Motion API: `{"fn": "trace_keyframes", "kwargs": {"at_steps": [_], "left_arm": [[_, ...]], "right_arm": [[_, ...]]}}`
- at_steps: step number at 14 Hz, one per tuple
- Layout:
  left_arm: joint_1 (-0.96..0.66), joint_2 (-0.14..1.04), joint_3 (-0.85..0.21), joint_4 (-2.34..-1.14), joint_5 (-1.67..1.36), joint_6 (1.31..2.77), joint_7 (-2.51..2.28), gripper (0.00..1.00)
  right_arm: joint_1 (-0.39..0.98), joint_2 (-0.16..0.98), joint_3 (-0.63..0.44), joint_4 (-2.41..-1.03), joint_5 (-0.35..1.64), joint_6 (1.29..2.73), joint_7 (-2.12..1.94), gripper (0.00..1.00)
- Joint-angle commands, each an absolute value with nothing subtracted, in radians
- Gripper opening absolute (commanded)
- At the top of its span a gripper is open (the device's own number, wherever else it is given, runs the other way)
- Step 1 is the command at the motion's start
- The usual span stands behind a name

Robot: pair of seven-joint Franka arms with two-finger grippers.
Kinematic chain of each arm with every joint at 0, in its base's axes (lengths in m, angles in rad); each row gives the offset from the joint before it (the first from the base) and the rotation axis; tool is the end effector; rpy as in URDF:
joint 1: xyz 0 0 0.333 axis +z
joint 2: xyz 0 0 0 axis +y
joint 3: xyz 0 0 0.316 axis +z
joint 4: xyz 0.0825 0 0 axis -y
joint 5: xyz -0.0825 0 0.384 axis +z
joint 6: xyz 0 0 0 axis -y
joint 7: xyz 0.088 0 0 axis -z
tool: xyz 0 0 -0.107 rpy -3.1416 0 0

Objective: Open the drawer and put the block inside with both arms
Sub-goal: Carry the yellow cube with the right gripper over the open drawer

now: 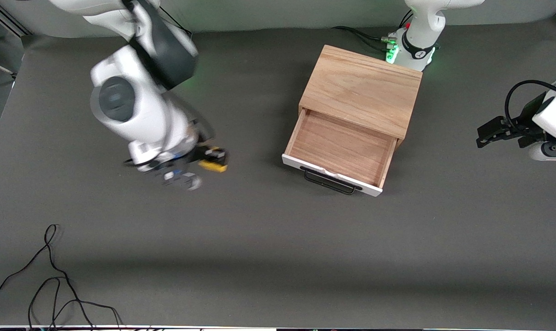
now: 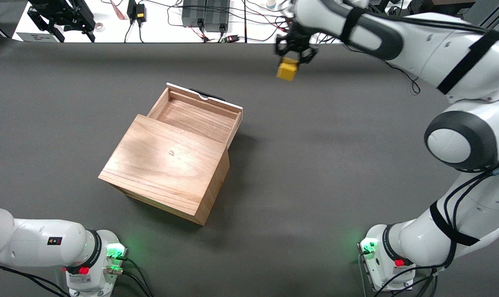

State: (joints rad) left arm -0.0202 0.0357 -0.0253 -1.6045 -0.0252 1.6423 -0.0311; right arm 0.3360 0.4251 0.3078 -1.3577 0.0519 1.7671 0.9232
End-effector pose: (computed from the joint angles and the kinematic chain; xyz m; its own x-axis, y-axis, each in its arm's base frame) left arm 0.5701 -0.0282 0.5948 0.9999 -0.0126 0.0013 -0.0126 -0.9996 0.0261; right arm 0.5646 0.3827 0.4899 0.9436 -0.3002 -0.1395 -0.3156 -0.9429 -0.1062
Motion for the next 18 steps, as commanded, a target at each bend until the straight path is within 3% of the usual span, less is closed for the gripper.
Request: {"fn": "trace_keyframes", "kwargs": {"at_steps": [1,3,6,9,11,12,13,14,18], "left_arm": [[-0.057,0.026,0.018,-1.615,-0.011,1.651,-0.003,1.0],[-0.055,0.025,0.02,-1.615,-0.011,1.649,-0.003,1.0],[-0.051,0.025,0.02,-1.615,-0.011,1.648,-0.002,1.0],[-0.051,0.025,0.02,-1.615,-0.011,1.64,-0.002,1.0],[-0.049,0.025,0.02,-1.614,-0.011,1.64,-0.002,1.0],[-0.049,0.025,0.02,-1.614,-0.011,1.637,-0.002,1.0],[-0.049,0.025,0.02,-1.614,-0.011,1.635,0.006,1.0],[-0.049,0.025,0.02,-1.612,-0.011,1.635,0.021,1.0],[-0.046,0.021,0.02,-1.612,-0.005,1.631,0.06,1.0]], "right_arm": [[0.495,0.61,0.311,-1.119,-0.038,1.761,1.137,0.14],[0.589,0.699,0.31,-1.05,-0.09,1.84,1.279,0.17],[0.658,0.756,0.308,-1.048,-0.12,1.946,1.362,0.28],[0.713,0.828,0.31,-1.048,-0.198,2.014,1.455,0.29],[0.73,0.859,0.31,-1.051,-0.201,2.026,1.468,0.35],[0.736,0.868,0.308,-1.051,-0.201,2.029,1.477,0.5],[0.741,0.873,0.308,-1.051,-0.201,2.042,1.498,0.54],[0.742,0.873,0.308,-1.054,-0.202,2.046,1.517,1.0],[0.742,0.865,0.308,-1.052,-0.209,2.043,1.519,1.0]]}}
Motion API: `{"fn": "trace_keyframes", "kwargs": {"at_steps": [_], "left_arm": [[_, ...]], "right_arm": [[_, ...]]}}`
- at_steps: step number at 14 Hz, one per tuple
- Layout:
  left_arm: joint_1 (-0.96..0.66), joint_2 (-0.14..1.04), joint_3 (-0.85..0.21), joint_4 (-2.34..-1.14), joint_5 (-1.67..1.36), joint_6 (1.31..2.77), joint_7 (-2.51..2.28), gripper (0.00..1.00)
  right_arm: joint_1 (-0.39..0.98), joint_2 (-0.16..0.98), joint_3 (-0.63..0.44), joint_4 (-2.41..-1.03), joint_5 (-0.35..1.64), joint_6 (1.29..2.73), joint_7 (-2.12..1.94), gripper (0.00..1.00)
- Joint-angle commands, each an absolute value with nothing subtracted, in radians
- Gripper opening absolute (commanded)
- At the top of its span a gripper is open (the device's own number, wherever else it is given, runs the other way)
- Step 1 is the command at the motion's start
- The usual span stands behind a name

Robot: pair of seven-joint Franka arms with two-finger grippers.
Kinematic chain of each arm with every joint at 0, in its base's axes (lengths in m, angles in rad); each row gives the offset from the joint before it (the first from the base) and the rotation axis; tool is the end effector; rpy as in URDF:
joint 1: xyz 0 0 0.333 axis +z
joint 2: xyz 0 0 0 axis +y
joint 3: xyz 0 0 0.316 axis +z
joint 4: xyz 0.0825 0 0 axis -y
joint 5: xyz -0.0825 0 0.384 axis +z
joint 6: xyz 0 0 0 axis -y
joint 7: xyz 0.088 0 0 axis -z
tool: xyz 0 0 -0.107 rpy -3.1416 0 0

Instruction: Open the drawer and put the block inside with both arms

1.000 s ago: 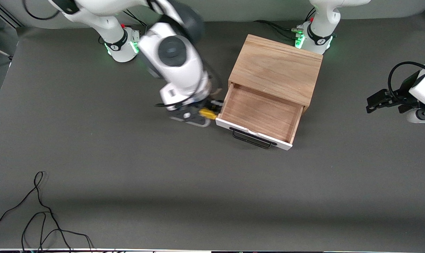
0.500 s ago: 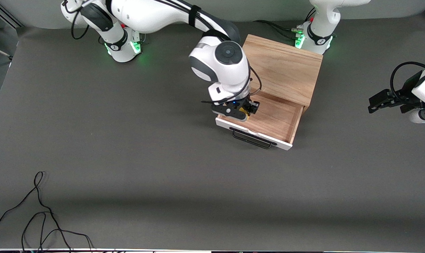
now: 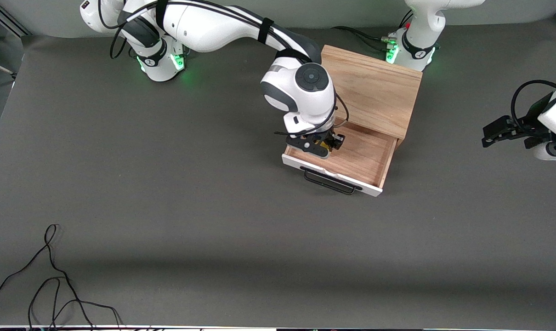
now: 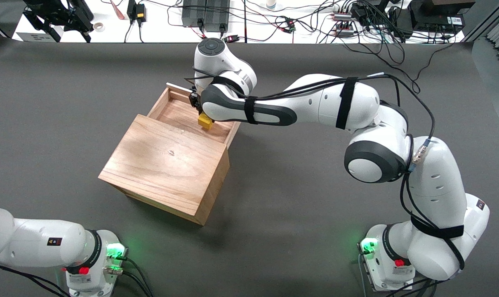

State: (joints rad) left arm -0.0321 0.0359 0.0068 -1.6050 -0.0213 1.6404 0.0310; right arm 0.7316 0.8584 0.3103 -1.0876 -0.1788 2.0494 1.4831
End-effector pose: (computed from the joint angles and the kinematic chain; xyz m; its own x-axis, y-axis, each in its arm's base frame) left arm 0.5703 -0.0166 0.5942 0.9985 -0.0548 0.0001 -0.0548 -0.9983 0.0210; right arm 0.4690 0.6229 0.3332 0.8838 -0.4649 -0.0527 -0.4675 -0.8726 -0.1413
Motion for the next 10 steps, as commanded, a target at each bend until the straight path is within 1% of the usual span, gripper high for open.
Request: {"fn": "trace_keyframes", "kwargs": {"at_steps": [1,4,6,8,10], "left_arm": [[-0.049,0.021,0.02,-1.614,0.012,1.631,0.061,1.0],[-0.054,0.021,0.017,-1.612,0.034,1.62,0.071,1.0],[-0.052,0.023,0.017,-1.608,0.032,1.617,0.069,1.0],[-0.052,0.025,0.017,-1.605,0.028,1.618,0.069,1.0],[-0.051,0.025,0.017,-1.605,0.022,1.62,0.069,1.0]], "right_arm": [[0.742,0.864,0.308,-1.049,-0.209,2.042,1.519,1.0],[0.733,0.851,0.307,-1.048,-0.209,2.031,1.517,1.0],[0.712,0.803,0.31,-1.045,-0.206,1.976,1.505,1.0],[0.654,0.732,0.328,-1.046,-0.198,1.91,1.476,1.0],[0.571,0.663,0.363,-1.057,-0.195,1.823,1.361,1.0]]}}
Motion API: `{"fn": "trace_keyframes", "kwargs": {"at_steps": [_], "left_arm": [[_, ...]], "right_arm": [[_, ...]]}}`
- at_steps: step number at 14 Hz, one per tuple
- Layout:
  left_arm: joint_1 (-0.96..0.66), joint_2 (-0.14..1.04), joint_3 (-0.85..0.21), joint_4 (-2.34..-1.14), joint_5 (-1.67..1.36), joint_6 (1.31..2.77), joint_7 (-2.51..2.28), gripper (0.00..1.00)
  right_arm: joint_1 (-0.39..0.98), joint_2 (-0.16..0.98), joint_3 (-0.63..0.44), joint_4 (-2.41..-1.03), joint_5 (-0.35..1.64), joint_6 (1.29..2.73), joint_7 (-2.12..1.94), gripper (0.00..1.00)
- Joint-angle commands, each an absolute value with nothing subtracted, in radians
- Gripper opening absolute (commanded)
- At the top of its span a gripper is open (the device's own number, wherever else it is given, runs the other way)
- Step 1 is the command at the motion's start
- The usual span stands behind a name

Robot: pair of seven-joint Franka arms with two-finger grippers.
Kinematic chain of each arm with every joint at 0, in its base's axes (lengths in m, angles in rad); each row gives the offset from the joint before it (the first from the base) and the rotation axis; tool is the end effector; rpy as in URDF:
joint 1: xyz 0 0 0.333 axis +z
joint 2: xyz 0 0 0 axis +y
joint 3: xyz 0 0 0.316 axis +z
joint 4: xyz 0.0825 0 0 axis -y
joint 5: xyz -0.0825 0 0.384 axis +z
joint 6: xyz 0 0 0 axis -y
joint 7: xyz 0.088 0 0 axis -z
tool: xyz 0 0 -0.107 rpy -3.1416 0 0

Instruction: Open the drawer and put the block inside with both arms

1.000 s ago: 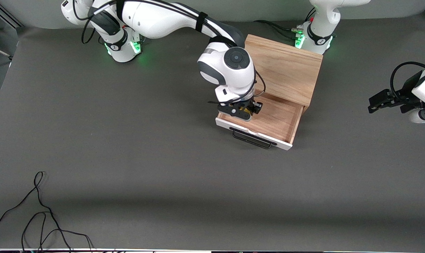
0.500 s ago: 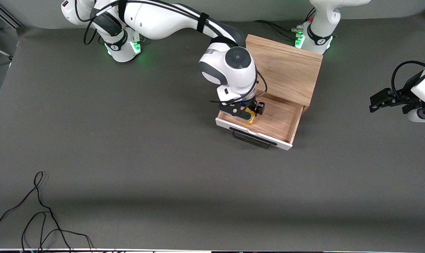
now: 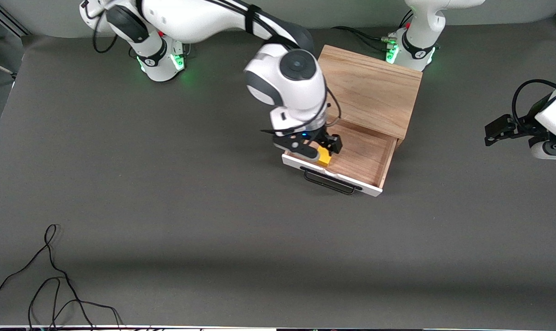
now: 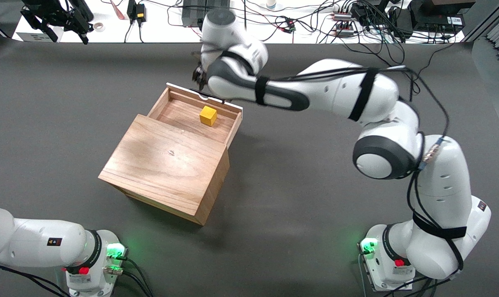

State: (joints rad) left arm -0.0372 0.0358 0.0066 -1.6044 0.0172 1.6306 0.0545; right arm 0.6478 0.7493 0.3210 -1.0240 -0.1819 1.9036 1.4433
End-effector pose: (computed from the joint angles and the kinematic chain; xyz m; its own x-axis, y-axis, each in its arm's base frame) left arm 0.5693 -0.0157 0.5937 0.9962 -0.0860 -0.0105 -0.0862 -0.9961 -0.0168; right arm 0.5124 0.5722 0.4330 0.8644 -0.5025 -0.0168 -0.4982 -0.8516 -0.1631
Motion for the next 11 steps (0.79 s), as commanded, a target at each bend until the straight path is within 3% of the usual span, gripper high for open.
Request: {"fn": "trace_keyframes", "kwargs": {"at_steps": [1,8,9,11], "left_arm": [[-0.052,0.025,0.017,-1.605,0.02,1.62,0.068,1.0],[-0.054,0.021,0.017,-1.606,0.012,1.618,0.051,1.0],[-0.054,0.021,0.017,-1.606,0.006,1.615,0.045,1.0],[-0.054,0.021,0.017,-1.606,0.005,1.615,0.044,1.0]], "right_arm": [[0.528,0.629,0.379,-1.063,-0.192,1.781,1.3,1.0],[0.241,0.419,0.362,-1.193,-0.075,1.704,0.887,1.0],[0.212,0.393,0.333,-1.215,-0.066,1.688,0.78,1.0],[0.204,0.318,0.177,-1.285,0.033,1.678,0.584,1.0]]}}
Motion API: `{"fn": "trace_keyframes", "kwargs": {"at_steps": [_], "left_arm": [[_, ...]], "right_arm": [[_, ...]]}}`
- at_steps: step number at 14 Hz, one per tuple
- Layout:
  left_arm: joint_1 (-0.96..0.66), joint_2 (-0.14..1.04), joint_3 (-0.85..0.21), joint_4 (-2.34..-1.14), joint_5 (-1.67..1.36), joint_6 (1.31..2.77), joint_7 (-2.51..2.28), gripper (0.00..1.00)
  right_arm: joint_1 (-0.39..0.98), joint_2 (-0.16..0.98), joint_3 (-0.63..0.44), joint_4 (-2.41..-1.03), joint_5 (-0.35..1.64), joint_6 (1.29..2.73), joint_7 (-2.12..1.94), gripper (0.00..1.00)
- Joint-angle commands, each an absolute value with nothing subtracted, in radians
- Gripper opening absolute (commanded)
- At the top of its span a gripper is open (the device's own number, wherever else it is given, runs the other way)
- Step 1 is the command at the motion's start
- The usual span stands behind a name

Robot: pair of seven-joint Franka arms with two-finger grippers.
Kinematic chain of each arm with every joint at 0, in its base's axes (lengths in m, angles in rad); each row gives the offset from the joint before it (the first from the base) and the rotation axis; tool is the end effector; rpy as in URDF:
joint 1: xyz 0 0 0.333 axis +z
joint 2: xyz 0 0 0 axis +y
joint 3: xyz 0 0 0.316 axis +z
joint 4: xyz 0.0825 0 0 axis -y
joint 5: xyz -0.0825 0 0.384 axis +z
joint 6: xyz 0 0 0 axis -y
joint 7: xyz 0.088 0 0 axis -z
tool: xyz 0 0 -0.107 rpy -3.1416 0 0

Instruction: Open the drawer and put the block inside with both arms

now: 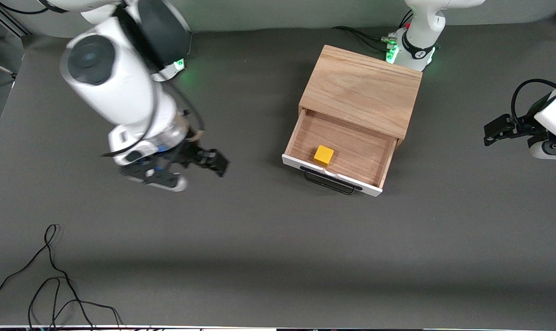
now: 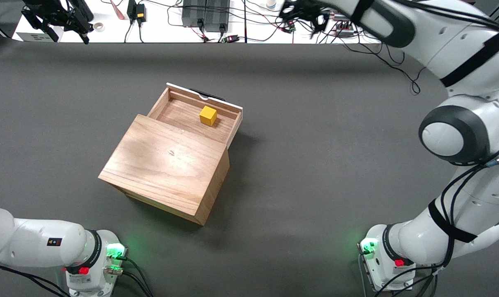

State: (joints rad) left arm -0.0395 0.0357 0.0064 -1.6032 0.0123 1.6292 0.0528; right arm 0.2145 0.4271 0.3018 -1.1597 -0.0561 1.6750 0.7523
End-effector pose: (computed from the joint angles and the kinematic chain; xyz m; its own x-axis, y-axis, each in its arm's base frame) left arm 0.5691 -0.0177 0.5942 0.9962 -0.0865 -0.0103 -0.0866 -0.9962 -0.0120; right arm 0.6202 0.2913 0.5734 0.9641 -0.2639 0.0306 -0.2585 -0.9584 -0.1208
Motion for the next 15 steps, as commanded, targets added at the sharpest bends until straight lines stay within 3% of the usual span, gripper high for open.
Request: {"fn": "trace_keyframes", "kwargs": {"at_steps": [1,6,15], "left_arm": [[-0.054,0.021,0.017,-1.606,0.005,1.612,0.044,1.0],[-0.054,0.023,0.015,-1.606,0.005,1.608,0.044,1.0],[-0.054,0.023,0.015,-1.606,0.005,1.606,0.048,1.0]], "right_arm": [[0.209,0.261,0.094,-1.354,0.087,1.692,0.493,1.0],[0.21,0.02,-0.089,-1.731,0.106,1.867,0.255,1.0],[0.21,0.009,-0.132,-1.666,0.055,1.706,0.083,1.0]]}}
